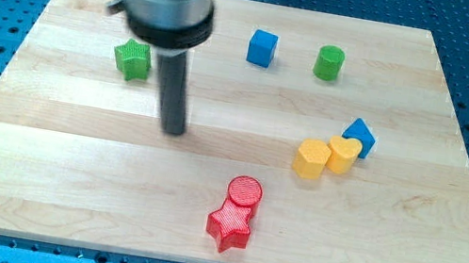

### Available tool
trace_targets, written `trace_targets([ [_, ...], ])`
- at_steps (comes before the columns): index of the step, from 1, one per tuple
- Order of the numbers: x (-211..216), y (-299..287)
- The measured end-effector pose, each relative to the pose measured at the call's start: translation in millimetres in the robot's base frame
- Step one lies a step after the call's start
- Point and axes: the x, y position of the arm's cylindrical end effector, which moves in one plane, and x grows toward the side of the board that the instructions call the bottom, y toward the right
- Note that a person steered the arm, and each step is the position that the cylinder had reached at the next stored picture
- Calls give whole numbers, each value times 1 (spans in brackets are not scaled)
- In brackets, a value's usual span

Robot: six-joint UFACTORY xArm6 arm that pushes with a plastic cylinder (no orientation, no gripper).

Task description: Push the blue cube into the red star

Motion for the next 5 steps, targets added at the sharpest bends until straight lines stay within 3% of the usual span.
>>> trace_targets([
  [2,-102,103],
  [4,-155,117],
  [5,-145,60],
])
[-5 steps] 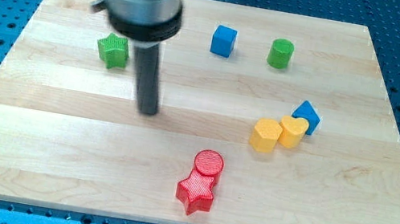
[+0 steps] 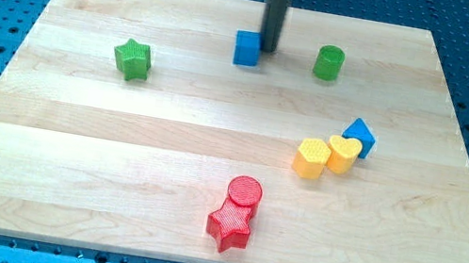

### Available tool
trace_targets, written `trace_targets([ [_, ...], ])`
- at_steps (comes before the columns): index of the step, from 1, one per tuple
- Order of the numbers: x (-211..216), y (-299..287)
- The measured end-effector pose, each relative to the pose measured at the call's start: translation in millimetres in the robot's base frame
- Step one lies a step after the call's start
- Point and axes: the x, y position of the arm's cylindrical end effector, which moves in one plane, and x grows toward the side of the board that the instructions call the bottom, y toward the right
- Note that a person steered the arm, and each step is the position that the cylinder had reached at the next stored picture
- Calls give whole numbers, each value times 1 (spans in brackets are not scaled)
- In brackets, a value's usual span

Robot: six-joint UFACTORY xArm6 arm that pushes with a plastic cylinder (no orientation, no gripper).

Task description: Push the blue cube into the red star

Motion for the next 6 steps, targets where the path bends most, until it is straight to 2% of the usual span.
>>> trace_targets([
  [1,85,-10],
  [2,59,13],
  [3,16,-3],
  [4,18,-75],
  [5,82,-54],
  [6,125,-17],
])
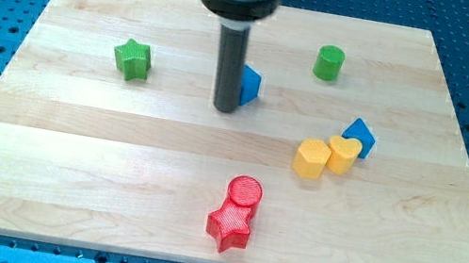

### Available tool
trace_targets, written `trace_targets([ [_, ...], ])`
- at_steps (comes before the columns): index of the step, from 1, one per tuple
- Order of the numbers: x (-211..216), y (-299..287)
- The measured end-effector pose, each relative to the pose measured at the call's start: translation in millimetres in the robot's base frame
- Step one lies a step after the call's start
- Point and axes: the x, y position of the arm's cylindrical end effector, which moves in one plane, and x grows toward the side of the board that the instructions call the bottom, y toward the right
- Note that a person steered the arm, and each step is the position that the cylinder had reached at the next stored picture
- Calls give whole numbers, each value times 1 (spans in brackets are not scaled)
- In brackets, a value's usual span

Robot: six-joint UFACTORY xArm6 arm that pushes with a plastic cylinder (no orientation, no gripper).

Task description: Push the blue cube into the red star

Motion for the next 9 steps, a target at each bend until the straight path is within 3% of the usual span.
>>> trace_targets([
  [1,-45,-78],
  [2,-86,-43],
  [3,-83,12],
  [4,24,6],
  [5,31,-18],
  [6,1,13],
  [7,22,58],
  [9,77,43],
])
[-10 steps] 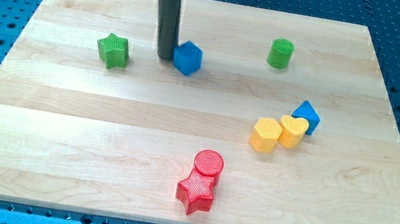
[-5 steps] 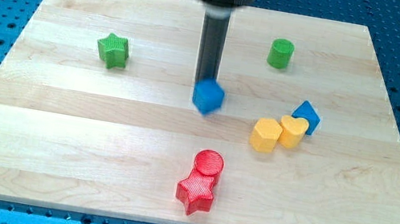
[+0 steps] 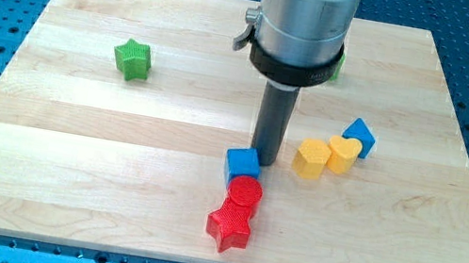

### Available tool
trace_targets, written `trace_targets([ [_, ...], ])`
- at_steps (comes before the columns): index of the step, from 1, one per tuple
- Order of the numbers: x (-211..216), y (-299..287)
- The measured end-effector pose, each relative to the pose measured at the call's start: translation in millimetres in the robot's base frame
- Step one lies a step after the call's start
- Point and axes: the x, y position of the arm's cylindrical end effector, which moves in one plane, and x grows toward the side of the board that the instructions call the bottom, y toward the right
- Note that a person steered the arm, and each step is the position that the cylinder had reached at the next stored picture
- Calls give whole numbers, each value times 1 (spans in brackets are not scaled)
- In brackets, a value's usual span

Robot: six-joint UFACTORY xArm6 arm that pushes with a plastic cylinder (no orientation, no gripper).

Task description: Push the blue cube into the red star

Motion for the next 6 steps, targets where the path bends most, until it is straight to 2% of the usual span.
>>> trace_targets([
  [3,23,-76],
  [4,53,-61],
  [5,30,-100],
  [6,-45,-68],
])
